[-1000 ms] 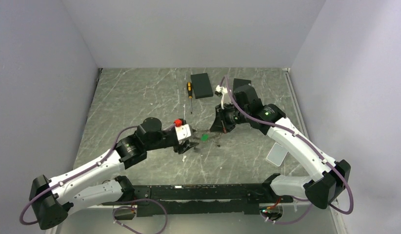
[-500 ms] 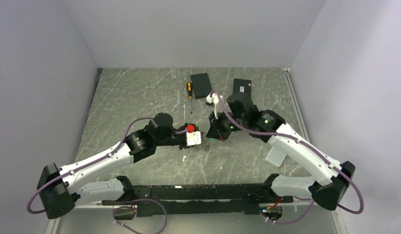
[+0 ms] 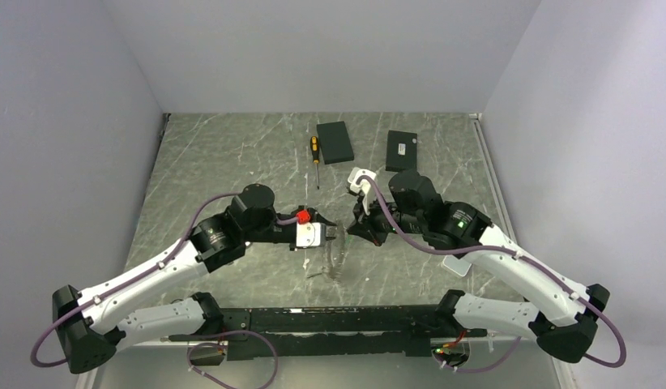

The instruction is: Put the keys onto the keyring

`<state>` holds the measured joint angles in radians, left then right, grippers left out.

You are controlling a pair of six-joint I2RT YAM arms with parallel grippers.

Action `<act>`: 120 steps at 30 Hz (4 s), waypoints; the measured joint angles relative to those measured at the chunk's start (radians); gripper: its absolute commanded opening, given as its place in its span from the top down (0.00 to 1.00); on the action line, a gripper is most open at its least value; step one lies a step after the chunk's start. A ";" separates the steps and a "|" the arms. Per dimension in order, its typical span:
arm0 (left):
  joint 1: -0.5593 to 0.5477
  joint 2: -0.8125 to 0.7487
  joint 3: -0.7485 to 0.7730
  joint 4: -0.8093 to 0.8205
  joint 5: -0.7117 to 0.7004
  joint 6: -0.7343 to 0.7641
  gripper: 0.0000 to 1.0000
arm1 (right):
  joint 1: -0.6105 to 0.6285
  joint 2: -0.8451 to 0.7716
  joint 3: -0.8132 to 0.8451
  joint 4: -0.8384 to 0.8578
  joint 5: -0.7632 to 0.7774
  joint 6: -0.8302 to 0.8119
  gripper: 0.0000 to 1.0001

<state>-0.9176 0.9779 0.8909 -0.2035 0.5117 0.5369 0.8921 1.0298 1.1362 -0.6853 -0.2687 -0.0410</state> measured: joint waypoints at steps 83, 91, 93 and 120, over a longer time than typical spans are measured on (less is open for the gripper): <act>0.004 -0.126 -0.215 0.631 0.029 -0.351 1.00 | 0.077 -0.263 -0.230 0.396 0.103 -0.049 0.61; 0.004 -0.126 -0.235 0.633 0.024 -0.351 1.00 | 0.077 -0.270 -0.217 0.371 0.035 -0.046 0.41; 0.004 -0.126 -0.235 0.633 0.024 -0.351 1.00 | 0.074 -0.270 -0.202 0.352 0.017 -0.050 0.41; 0.004 -0.123 -0.235 0.663 0.071 -0.370 1.00 | 0.062 -0.228 -0.183 0.371 -0.009 -0.093 1.00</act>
<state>-0.9134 0.8547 0.6563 0.4595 0.5831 0.1669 0.9543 0.8017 0.9535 -0.3145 -0.2775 -0.1337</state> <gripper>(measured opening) 0.011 0.118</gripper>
